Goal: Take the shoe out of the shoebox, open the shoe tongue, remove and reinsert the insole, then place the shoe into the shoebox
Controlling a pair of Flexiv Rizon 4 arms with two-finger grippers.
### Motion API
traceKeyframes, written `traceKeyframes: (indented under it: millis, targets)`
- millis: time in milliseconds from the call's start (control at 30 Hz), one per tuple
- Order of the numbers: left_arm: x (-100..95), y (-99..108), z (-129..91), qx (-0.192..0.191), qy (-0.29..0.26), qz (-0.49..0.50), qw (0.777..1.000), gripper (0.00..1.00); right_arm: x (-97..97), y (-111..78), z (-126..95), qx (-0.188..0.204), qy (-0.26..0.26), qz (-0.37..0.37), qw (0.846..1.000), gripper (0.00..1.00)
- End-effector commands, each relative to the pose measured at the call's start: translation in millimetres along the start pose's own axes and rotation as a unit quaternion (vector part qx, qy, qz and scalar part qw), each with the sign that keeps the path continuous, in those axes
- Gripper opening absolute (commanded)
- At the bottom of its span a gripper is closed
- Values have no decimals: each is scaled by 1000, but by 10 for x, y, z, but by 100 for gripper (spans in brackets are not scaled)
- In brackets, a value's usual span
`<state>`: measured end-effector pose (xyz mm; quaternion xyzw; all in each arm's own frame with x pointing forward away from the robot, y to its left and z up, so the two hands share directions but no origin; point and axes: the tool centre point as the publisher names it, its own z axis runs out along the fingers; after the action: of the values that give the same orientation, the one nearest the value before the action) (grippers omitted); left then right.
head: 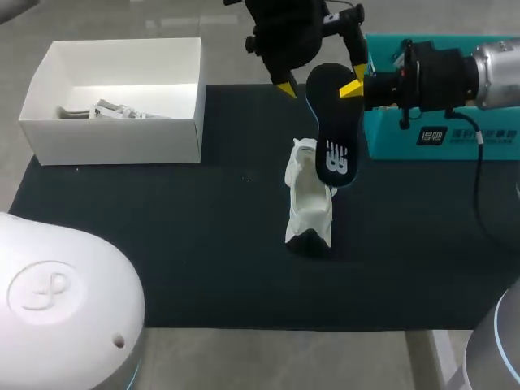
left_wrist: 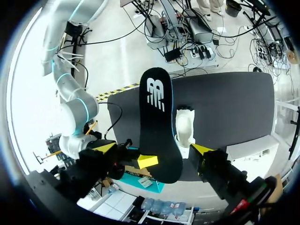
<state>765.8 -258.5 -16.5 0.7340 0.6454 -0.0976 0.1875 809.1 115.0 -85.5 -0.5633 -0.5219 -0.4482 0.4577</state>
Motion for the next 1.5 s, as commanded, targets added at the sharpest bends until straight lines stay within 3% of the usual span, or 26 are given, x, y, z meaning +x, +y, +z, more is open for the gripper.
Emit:
traceKeyframes:
  millis: [33, 267, 467, 1500]
  targets:
    - [-130, 115, 32, 10, 158, -1, 987, 100, -33, 54, 68, 7, -3, 4, 1000, 0]
    - [-105, 238, 0, 1, 164, -4, 986, 100, -88, 18, 69, 3, -4, 11, 1000, 0]
    - [-34, 237, 5, -3, 152, -12, 988, 100, -95, 34, 15, -25, 24, 8, 999, 0]
    - [80, 248, 13, -9, 100, -28, 995, 100, -84, 54, 36, -24, 24, 11, 999, 0]
